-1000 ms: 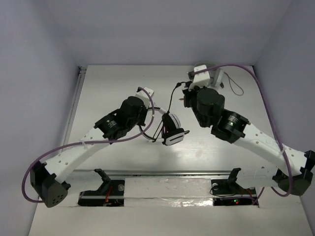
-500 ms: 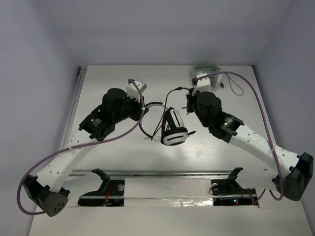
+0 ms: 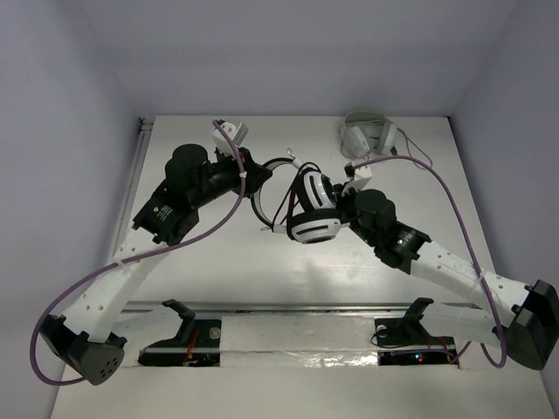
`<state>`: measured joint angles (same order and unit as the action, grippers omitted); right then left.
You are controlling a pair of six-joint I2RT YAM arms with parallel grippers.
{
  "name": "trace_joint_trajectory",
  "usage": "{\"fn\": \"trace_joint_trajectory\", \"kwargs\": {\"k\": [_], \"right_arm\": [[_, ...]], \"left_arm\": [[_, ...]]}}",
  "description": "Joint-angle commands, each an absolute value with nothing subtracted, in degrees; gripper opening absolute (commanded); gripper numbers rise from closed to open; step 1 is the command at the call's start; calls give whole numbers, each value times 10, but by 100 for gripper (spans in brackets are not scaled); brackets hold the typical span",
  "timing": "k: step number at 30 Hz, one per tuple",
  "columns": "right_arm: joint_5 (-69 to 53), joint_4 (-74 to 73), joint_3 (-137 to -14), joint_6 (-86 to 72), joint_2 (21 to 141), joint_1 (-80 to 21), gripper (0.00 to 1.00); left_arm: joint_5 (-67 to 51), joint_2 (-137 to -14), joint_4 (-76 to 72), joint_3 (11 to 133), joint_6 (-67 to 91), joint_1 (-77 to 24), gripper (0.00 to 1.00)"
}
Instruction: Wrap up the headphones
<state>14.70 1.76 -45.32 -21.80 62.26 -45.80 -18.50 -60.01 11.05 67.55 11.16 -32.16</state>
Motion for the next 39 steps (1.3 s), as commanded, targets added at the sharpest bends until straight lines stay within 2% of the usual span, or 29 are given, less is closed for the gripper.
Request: {"fn": "trace_joint_trajectory", "kwargs": {"k": [1,2,4,5,8,11,15,25,29,31,32,33,35,39], "right_arm": [[105,109,-422,-287,586,-456,12],[102,112,-412,-313,571,-456,19],[112,101,-393,-336,556,-456,24],[119,95,-388,-344,549,-456,34],[141,53,-376,-363,513,-456,52],[141,21,-359,-371,456,-456,61],[145,-32,-343,-380,380,-456,63],[276,-274,-412,-414,249,-456,61],[352,-313,-432,-447,208,-456,51],[388,-311,-436,-453,191,-456,42],[396,-309,-444,-450,192,-456,31],[408,-305,-449,-443,199,-456,28],[422,-306,-459,-440,214,-456,23],[443,-292,-468,-437,238,-456,23]], "left_arm": [[-171,-590,-21,706,208,-319,0],[-165,-589,-31,703,216,-319,0],[-162,-589,-48,698,226,-319,0],[-164,-588,-54,696,230,-319,0],[-169,-592,-58,686,225,-319,0],[-147,-584,-59,662,218,-319,0],[-128,-578,-59,642,214,-336,0],[-24,-595,-18,673,181,-442,0],[-19,-592,-8,662,185,-466,0],[-17,-594,-6,654,185,-474,0],[-11,-596,-5,651,185,-482,0],[-7,-596,-13,638,186,-483,0],[-9,-603,-25,622,193,-483,0],[41,-645,-86,558,211,-483,0]]}}
